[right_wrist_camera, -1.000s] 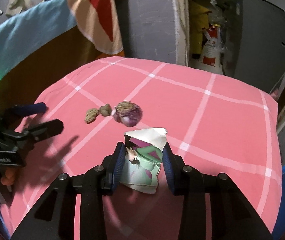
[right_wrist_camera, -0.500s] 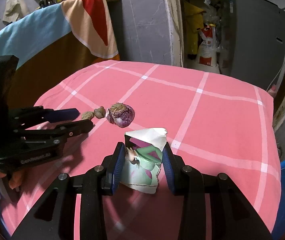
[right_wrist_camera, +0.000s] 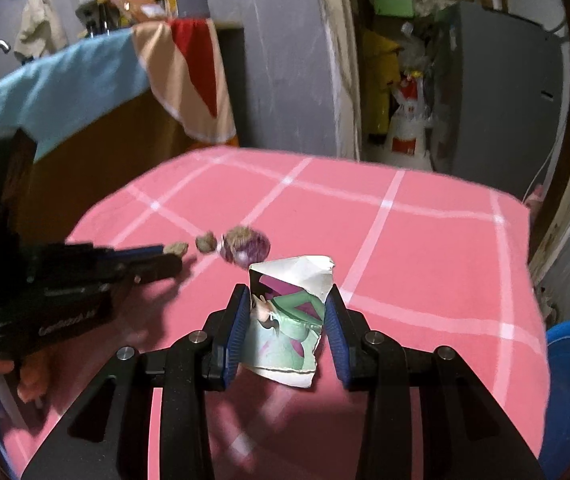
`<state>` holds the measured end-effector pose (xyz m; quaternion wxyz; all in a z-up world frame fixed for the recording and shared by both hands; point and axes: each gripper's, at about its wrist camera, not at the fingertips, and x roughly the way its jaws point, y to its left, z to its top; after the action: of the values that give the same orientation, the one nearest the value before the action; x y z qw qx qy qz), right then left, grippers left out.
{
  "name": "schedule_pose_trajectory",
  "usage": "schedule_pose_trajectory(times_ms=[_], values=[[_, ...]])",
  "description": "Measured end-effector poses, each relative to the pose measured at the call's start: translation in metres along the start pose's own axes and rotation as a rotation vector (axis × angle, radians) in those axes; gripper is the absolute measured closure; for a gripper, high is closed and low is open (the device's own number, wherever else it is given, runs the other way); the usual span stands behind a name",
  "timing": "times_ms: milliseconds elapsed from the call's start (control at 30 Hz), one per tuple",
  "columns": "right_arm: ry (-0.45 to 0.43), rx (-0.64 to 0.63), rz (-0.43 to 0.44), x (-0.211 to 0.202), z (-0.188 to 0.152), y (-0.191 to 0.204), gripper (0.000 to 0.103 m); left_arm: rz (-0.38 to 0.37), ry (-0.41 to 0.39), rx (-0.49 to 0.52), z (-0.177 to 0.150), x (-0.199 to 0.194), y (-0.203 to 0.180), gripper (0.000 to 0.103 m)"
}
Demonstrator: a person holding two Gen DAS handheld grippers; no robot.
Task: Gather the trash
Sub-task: 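Grasp the green-white paper with the right gripper while the left grasps a brown lump, then carry the green-white paper and brown lump over the blue bucket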
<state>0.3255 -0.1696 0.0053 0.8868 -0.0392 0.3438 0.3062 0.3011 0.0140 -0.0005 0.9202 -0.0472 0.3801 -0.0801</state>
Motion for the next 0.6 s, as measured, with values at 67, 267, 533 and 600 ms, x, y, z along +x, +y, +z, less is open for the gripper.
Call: schedule_pose_trajectory(times_ms=[67,267,533,600], values=[[-0.056,0.007,-0.002,-0.011,0.000,-0.001,0.068,-0.023,-0.056,-0.013,-0.002,-0.011,-0.005,0.091],[-0.262,0.000,-0.045,-0.063,-0.001,-0.002,0.068,-0.067,-0.246,-0.017,-0.003,-0.050,-0.028,0.091],[-0.529,-0.008,-0.166,-0.144,-0.012,-0.010,0.068,-0.117,-0.458,0.032,0.003,-0.096,-0.075,0.091],[-0.581,-0.017,-0.214,-0.161,-0.018,-0.012,0.068,-0.138,-0.497,0.059,0.003,-0.104,-0.088,0.091]])
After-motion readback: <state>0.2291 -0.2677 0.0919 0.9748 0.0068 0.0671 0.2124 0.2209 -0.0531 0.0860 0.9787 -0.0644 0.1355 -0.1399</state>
